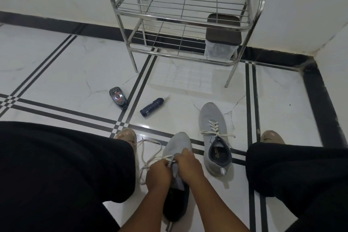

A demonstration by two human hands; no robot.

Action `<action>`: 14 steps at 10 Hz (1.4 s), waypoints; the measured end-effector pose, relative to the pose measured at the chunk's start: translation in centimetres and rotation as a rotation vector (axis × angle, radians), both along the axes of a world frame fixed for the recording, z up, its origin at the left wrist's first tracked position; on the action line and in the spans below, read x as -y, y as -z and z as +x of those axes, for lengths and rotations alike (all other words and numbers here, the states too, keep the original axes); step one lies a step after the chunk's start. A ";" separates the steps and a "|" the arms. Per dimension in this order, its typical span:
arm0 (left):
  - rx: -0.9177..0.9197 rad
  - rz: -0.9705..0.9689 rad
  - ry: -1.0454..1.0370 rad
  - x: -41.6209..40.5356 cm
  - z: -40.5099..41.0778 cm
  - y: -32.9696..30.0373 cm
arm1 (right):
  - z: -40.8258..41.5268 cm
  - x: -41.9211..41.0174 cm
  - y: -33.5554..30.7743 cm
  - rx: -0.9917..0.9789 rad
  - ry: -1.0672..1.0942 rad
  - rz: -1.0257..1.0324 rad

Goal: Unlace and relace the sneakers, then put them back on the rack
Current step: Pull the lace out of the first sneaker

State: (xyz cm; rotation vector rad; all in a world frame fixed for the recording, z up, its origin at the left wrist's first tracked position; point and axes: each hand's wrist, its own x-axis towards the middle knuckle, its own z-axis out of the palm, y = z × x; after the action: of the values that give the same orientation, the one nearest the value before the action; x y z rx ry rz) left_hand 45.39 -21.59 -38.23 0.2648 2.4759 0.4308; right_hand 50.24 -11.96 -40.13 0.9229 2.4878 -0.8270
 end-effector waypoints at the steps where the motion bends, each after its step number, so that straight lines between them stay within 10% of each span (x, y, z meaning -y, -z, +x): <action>1: 0.032 -0.048 -0.040 0.6 -0.3 0.0 | -0.3 0.2 -0.1 -0.064 0.312 -0.199; 2: 0.041 -0.101 -0.107 1.3 -0.3 0.4 | 0.0 -1.4 -1.7 -0.313 1.128 -0.779; 3: 0.044 -0.078 -0.067 0.7 -0.1 0.5 | -0.2 -2.3 -1.2 -0.278 1.169 -0.805; 4: 0.038 -0.056 -0.041 0.2 0.3 0.4 | -1.2 -1.4 -0.9 0.026 0.417 -0.275; 5: 0.052 -0.036 -0.054 0.3 0.3 0.5 | -0.8 0.2 -0.4 0.137 0.205 -0.116; 6: 0.043 -0.028 -0.046 0.3 0.1 0.4 | -0.7 1.0 -0.3 0.034 0.533 -0.219; 7: 0.041 -0.046 -0.047 0.6 -0.1 0.6 | -1.6 -2.0 -3.0 -0.416 1.529 -1.020; 8: 0.055 -0.043 -0.053 0.7 -0.1 1.0 | -1.6 -5.7 -5.8 -1.027 1.803 -1.292; 10: 0.028 0.004 0.023 0.4 0.1 0.8 | -3.8 -3.0 -5.1 0.004 0.214 -0.143; 11: 0.045 0.031 0.006 0.5 -0.1 0.9 | -0.4 0.5 -2.4 0.183 -0.108 0.134; 12: 0.060 0.037 -0.015 0.6 -0.2 0.8 | 0.2 0.5 -1.8 0.143 0.149 -0.048; 13: 0.054 -0.011 -0.013 0.9 -0.2 1.1 | -2.1 -3.1 -3.9 -0.174 1.105 -0.838; 14: 0.055 -0.047 0.008 0.9 -0.2 1.4 | -1.8 -6.4 -5.6 -0.789 1.615 -1.204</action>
State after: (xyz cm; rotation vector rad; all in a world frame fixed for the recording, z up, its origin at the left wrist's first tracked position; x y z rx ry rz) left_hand 45.22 -22.48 -39.61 0.2401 2.4273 0.3717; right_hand 48.42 -5.61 -34.54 2.0434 0.4177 -2.9446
